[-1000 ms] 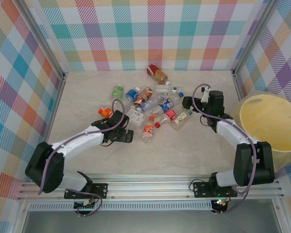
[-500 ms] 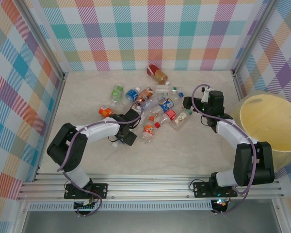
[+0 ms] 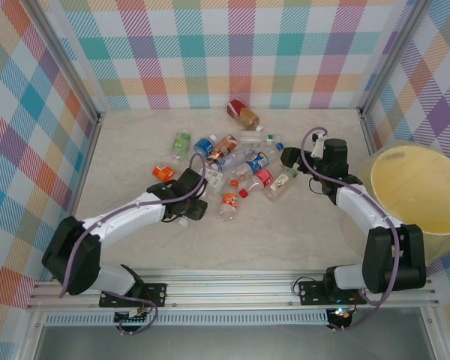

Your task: Put the plastic bottles in the bin

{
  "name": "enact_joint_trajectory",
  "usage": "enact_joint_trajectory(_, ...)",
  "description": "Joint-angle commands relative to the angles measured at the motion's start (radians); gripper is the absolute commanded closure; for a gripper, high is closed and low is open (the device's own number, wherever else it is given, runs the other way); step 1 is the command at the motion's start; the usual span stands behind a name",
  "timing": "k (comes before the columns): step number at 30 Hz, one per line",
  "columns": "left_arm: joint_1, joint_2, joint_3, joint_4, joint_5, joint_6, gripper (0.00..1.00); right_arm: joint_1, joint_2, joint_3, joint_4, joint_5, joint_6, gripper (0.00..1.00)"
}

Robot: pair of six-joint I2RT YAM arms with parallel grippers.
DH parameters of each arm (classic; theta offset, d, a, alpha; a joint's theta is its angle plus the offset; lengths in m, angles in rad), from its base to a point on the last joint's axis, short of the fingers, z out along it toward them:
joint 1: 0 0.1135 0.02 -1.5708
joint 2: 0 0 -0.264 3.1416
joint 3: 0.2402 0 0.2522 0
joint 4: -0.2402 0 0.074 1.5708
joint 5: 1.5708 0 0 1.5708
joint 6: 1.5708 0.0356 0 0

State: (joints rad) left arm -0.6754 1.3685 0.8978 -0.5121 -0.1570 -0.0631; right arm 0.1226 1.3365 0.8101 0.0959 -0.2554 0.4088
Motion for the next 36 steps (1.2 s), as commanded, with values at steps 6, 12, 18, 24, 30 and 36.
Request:
enact_joint_trajectory(6, 0.041, -0.176, -0.027, 0.411, 0.521, -0.102, 0.55, 0.109, -0.107, 0.058, 0.093, -0.468, 0.133, 0.0)
enact_joint_trajectory(12, 0.05, -0.116, 0.063, 0.511, 0.738, -0.138, 0.56, 0.195, -0.132, 0.157, 0.065, -0.557, 0.127, 0.0)
enact_joint_trajectory(18, 0.05, -0.075, 0.096, 0.641, 0.82, -0.188, 0.56, 0.25, -0.102, 0.228, -0.011, -0.526, 0.083, 0.0)
enact_joint_trajectory(24, 0.05, -0.038, 0.114, 0.721, 0.857, -0.223, 0.56, 0.27, -0.072, 0.262, -0.093, -0.553, 0.034, 0.0)
enact_joint_trajectory(30, 0.05, 0.015, 0.149, 0.738, 0.888, -0.241, 0.56, 0.284, -0.055, 0.268, -0.037, -0.574, 0.067, 0.16)
enact_joint_trajectory(36, 0.05, 0.036, 0.153, 0.747, 0.896, -0.248, 0.56, 0.285, -0.012, 0.279, 0.028, -0.534, 0.134, 0.32)
